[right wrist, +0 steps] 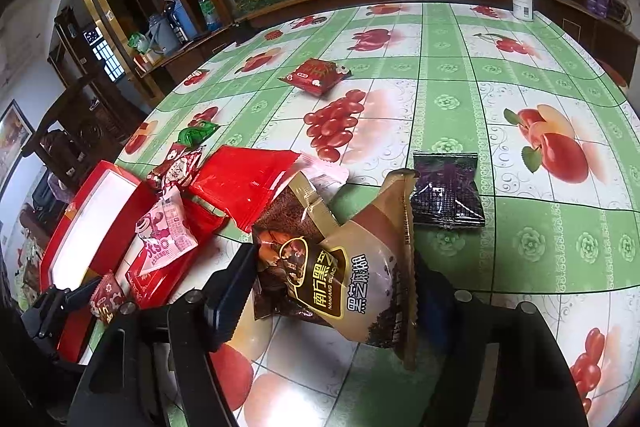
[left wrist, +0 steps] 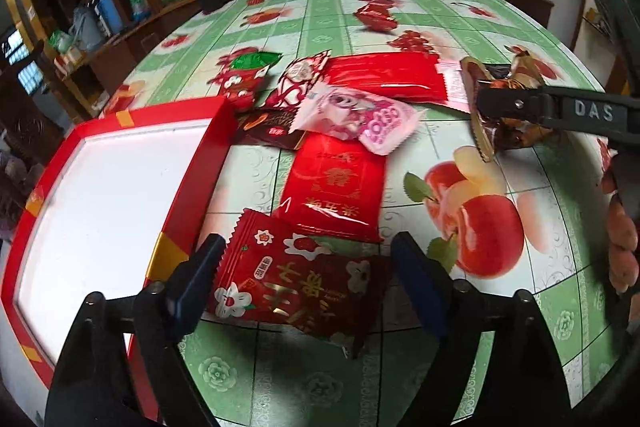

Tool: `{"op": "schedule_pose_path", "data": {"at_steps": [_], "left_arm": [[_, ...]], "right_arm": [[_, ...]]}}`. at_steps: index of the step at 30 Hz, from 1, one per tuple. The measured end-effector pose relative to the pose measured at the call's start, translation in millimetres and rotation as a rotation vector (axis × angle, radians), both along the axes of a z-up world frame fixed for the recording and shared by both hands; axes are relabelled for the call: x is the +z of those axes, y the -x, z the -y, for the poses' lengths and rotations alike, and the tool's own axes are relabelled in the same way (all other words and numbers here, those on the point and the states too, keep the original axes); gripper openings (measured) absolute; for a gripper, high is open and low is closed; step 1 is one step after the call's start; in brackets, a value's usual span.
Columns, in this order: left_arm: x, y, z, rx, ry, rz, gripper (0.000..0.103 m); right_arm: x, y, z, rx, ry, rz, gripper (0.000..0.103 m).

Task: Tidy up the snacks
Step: 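Grasp the red-and-white candy packet with the left gripper, then grasp the brown chocolate bag with the right gripper while the left gripper holds its packet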

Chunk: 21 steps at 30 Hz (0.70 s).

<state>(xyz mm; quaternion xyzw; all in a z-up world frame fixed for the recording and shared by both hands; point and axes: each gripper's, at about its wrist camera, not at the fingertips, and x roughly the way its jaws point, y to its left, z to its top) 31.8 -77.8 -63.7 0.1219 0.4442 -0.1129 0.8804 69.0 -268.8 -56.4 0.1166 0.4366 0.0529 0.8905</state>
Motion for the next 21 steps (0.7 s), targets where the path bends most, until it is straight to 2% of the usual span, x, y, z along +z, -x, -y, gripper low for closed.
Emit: {"op": "schedule_pose_path", "data": {"at_steps": [4, 8, 11, 15, 18, 21], "left_arm": [[-4.1, 2.7, 2.0, -0.033, -0.073, 0.005, 0.079], [-4.1, 7.1, 6.8, -0.073, -0.080, 0.011, 0.078], [-3.0, 13.7, 11.9, -0.129, -0.025, -0.018, 0.078], [-2.0, 26.8, 7.9, -0.233, 0.088, -0.094, 0.078], [7.0, 37.4, -14.9, -0.247, 0.144, -0.092, 0.079], [16.6, 39.7, -31.6, -0.219, 0.145, -0.063, 0.079]], "right_arm": [[0.1, -0.5, 1.8, -0.004, -0.003, -0.003, 0.073], [0.1, -0.9, 2.9, -0.008, -0.004, -0.006, 0.074], [0.1, -0.8, 2.8, -0.008, -0.003, -0.006, 0.074], [-0.2, -0.3, 3.2, -0.009, 0.003, -0.005, 0.074], [-0.5, 0.2, 4.6, -0.017, 0.003, -0.006, 0.074], [-0.2, 0.1, 4.3, -0.020, 0.006, -0.011, 0.075]]}}
